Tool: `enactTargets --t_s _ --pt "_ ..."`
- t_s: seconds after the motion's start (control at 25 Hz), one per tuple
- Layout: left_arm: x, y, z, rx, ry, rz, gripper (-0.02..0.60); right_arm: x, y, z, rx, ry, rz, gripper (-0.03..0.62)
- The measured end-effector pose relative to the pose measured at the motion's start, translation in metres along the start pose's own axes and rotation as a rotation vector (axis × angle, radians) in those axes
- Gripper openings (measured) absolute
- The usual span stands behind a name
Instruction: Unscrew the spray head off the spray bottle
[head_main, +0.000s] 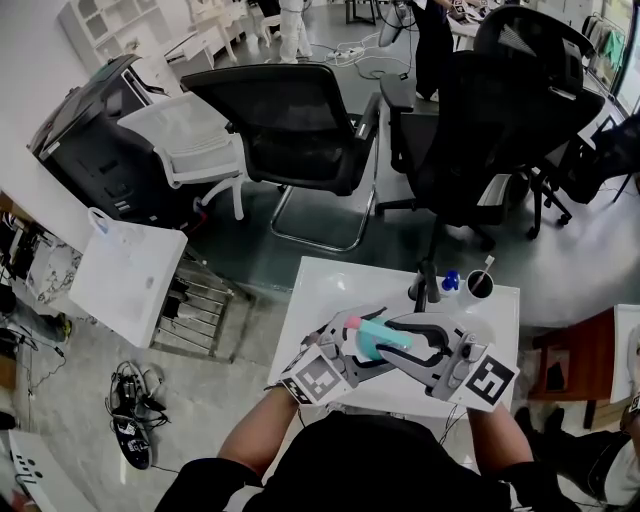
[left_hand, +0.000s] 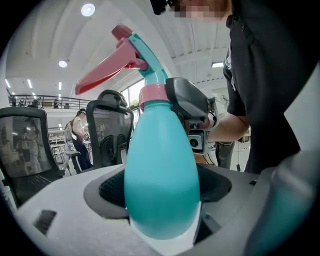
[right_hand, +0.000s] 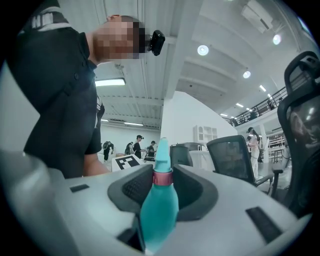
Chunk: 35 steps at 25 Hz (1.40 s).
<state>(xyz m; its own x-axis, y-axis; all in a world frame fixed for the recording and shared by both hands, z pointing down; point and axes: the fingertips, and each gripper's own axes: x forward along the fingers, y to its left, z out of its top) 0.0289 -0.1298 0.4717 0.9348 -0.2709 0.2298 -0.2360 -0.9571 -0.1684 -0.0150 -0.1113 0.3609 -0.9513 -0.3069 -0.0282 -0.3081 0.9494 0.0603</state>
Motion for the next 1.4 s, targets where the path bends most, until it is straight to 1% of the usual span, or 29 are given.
enactTargets --t_s 0.16,0.32,0.48,0.6,0.72,0.84,0.92,1.08,1.24,1.4 --pt "0.000 0.001 -0.003 0.004 0.013 0.001 0.400 -0.001 -0.001 0.003 0.015 -0.024 -0.001 0.133" --pt "0.001 0.002 -0.008 -0.011 0.020 0.006 0.400 -0.003 -0.004 0.007 0.023 -0.045 -0.009 0.133" --pt "0.002 0.006 -0.029 -0.049 0.057 0.027 0.400 -0.007 -0.008 0.011 0.027 -0.066 -0.020 0.133" --pt "0.001 0.011 -0.037 -0.061 0.075 0.045 0.400 -0.009 -0.012 0.014 0.031 -0.081 -0.033 0.133" --pt "0.001 0.009 -0.054 -0.051 0.102 0.046 0.400 -0.011 -0.016 0.020 0.034 -0.101 -0.043 0.133" --pt "0.001 0.008 -0.055 -0.033 0.112 0.055 0.400 -0.014 -0.018 0.025 0.036 -0.116 -0.049 0.133" --pt "0.001 0.009 -0.058 -0.037 0.116 0.062 0.400 -0.016 -0.018 0.029 0.033 -0.128 -0.050 0.133" --pt "0.000 0.012 -0.072 -0.036 0.155 0.084 0.400 -0.018 -0.017 0.036 0.028 -0.140 -0.047 0.133" --pt "-0.002 0.013 -0.095 -0.059 0.203 0.107 0.400 -0.021 -0.016 0.047 0.022 -0.161 -0.051 0.133" --pt "-0.006 0.017 -0.113 -0.085 0.231 0.135 0.400 -0.025 -0.015 0.053 0.007 -0.172 -0.058 0.133"
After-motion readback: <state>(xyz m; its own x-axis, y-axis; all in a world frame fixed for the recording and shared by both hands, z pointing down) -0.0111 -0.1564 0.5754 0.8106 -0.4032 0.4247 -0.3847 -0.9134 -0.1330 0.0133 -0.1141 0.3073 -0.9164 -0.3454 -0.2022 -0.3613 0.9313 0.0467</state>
